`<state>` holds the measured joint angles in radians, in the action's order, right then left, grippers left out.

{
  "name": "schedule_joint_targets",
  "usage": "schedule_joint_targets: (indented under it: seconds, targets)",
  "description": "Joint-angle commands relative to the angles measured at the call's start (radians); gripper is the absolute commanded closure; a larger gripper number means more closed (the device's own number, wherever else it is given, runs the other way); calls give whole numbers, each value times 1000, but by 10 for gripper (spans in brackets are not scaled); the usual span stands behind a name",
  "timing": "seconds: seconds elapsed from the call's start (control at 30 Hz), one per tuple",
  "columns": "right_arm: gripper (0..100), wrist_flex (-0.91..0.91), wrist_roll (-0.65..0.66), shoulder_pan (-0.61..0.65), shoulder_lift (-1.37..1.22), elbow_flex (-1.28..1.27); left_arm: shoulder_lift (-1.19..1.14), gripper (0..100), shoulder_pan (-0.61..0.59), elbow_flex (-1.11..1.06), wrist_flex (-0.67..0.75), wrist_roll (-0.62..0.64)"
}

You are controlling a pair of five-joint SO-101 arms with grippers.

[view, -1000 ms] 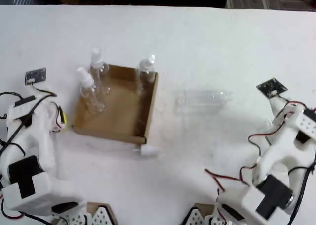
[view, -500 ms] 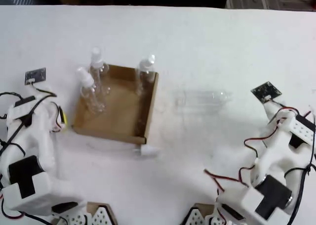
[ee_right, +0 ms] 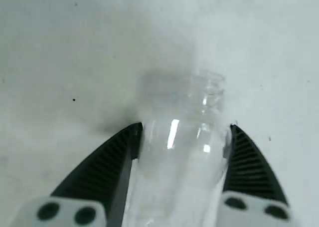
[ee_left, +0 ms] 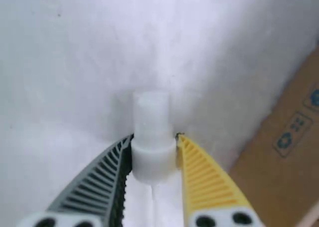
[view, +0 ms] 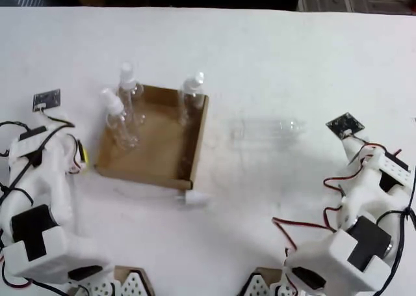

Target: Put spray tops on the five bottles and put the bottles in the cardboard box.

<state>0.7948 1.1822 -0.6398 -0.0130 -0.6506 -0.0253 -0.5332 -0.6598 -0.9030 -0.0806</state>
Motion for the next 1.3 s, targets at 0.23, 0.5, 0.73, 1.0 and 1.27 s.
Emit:
schedule_joint_targets:
  seconds: [0.23, 0.5, 0.73, 1.0, 1.27]
  targets:
    - [981, 325, -14, -19, -42, 388, 56, 980, 5, 6, 12, -9]
    - [981, 654, -276, -10, 122, 523, 56, 980, 5, 6, 15, -9]
    - [981, 684, -394, 62, 300, 311, 117, 980, -18, 6, 2, 2]
    - [981, 685, -480, 166, 561, 143, 429, 980, -48, -35, -98, -5]
    - [981, 565, -549, 364, 877, 72, 742, 980, -44, -12, -132, -2]
